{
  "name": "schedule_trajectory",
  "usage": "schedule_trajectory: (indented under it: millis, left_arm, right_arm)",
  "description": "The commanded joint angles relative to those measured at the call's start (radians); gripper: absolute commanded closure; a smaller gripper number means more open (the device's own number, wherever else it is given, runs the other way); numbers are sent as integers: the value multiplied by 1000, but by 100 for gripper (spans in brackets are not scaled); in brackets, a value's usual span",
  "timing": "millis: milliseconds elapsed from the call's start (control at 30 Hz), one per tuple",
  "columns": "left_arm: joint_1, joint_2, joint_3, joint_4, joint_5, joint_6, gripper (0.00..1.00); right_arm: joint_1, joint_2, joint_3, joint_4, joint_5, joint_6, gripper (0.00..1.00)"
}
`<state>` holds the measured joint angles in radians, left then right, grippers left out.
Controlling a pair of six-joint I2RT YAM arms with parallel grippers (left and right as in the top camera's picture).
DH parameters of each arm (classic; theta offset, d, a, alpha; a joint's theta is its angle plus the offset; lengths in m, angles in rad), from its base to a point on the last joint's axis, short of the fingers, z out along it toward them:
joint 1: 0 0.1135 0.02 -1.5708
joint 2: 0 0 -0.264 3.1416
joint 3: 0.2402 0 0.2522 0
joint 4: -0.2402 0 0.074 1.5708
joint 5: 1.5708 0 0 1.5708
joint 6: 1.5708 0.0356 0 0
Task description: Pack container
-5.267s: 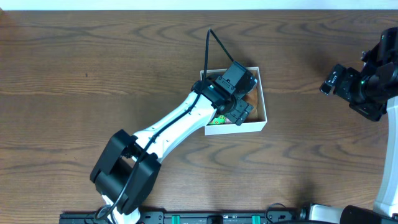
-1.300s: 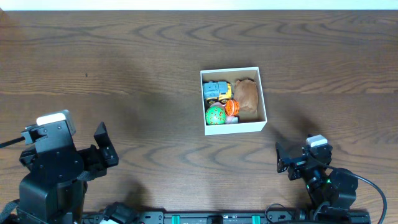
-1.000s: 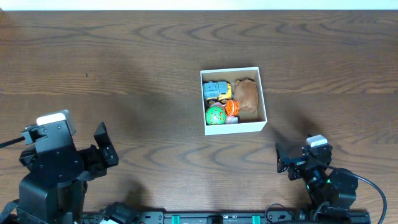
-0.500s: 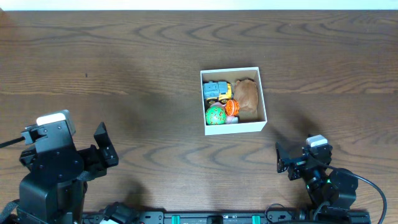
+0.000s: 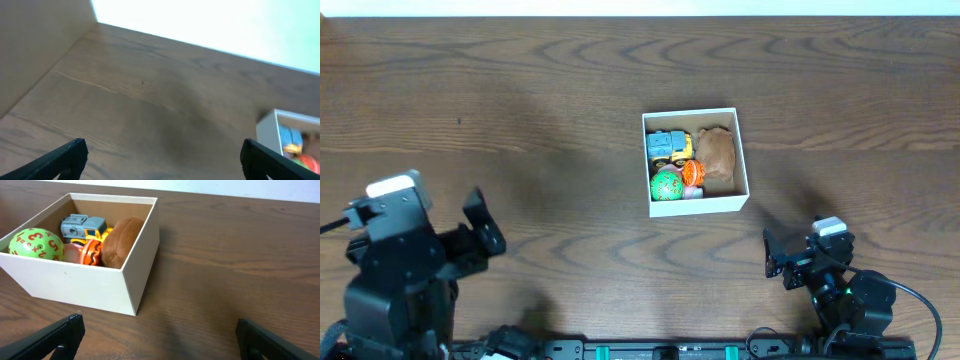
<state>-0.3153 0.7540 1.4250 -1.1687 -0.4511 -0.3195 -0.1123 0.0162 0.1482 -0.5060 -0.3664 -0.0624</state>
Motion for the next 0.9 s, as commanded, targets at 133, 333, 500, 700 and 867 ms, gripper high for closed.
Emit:
schedule_trajectory:
  millis: [133,333,500,700,867]
  left_arm:
    - [261,-84,-202,242,338,170,2]
    - [287,-245,-507,489,344,170,2]
    - [306,-371,-734,628,388,169,2]
    - [325,-464,-907,699,410,170,2]
    - [325,-539,-1027,758,410,169,2]
  right_arm:
    - [11,-11,-7,1,3,-6,1]
    - [11,-11,-7,1,3,-6,1]
    - [11,-11,-7,1,3,-6,1]
    - [11,-11,-7,1,3,-6,1]
    - [11,-11,-7,1,3,-6,1]
